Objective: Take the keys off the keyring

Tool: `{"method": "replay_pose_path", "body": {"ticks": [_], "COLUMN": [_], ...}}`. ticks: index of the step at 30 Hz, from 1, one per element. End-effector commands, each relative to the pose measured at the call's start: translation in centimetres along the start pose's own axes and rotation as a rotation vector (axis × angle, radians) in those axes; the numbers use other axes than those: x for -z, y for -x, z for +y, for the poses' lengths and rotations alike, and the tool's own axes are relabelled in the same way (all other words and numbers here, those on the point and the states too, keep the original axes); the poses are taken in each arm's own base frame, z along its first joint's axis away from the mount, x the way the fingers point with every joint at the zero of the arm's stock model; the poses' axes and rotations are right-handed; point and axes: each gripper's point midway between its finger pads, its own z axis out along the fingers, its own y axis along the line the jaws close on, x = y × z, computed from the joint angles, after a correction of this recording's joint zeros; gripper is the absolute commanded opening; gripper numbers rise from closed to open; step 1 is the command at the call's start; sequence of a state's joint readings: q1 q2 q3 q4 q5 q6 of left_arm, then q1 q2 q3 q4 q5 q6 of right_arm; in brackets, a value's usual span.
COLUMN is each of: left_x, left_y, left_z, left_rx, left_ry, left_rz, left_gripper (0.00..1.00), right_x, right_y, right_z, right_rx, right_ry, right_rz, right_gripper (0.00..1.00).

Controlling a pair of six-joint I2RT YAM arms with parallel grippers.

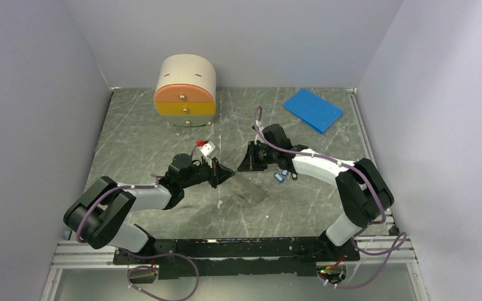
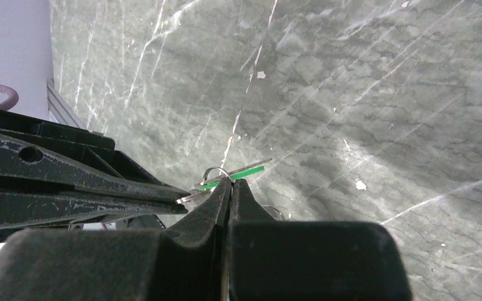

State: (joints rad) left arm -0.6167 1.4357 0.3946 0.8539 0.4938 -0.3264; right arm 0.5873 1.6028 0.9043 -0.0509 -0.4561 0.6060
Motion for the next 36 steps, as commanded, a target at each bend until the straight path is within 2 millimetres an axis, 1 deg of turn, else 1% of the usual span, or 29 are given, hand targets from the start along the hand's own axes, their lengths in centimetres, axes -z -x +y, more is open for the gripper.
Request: {"method": "replay_pose_path", "body": {"ticks": [1, 6, 9, 11, 13, 15, 19, 21, 24, 29, 36], "left_x": [0.4, 0.7, 0.9, 0.8, 0.6, 0.3, 0.1, 0.0, -0.1, -0.3, -0.9], "left_y": [2.7, 2.7, 2.8, 2.4, 2.1, 2.1, 2.4, 2.5, 2.4, 2.6, 2.3], "left_z": [-0.2, 0.8, 0.7, 0.5, 0.3, -0.1, -0.3, -0.3, -0.2, -0.5, -0.1], "left_rx": [-0.059, -0.038, -0.038, -0.037, -0.034, -0.03, -0.018, -0.017, -0.008, 0.008, 0.041], "left_ry": [0.021, 0.084, 0.082, 0.066, 0.043, 0.015, 0.002, 0.004, 0.007, -0.006, 0.008], "left_rz": [-0.094, -0.111, -0.126, -0.116, -0.113, -0.116, -0.115, -0.11, -0.094, -0.096, -0.071], "left_gripper": [0.03, 0.03, 0.03, 0.03, 0.03, 0.08, 0.29, 0.34, 0.37, 0.39, 0.42], "right_x": [1.2, 1.2, 1.3, 1.4, 1.7, 2.1, 2.8, 3.1, 3.4, 3.4, 3.1], "right_y": [2.0, 1.5, 1.7, 1.7, 2.5, 3.2, 4.0, 3.9, 4.0, 4.0, 3.7], "right_z": [0.1, 0.3, 0.4, 0.8, 1.7, 2.6, 4.2, 4.5, 4.9, 4.9, 5.0], "right_rx": [0.024, 0.011, 0.01, 0.013, 0.035, 0.056, 0.114, 0.124, 0.139, 0.147, 0.141], "right_ry": [-0.003, 0.015, 0.018, 0.026, 0.059, 0.08, 0.094, 0.085, 0.082, 0.063, 0.065], "right_rz": [-0.089, -0.079, -0.083, -0.085, -0.113, -0.127, -0.152, -0.151, -0.159, -0.164, -0.153], "right_gripper": [0.0, 0.0, 0.0, 0.0, 0.0, 0.0, 0.0, 0.0, 0.0, 0.0, 0.0]}}
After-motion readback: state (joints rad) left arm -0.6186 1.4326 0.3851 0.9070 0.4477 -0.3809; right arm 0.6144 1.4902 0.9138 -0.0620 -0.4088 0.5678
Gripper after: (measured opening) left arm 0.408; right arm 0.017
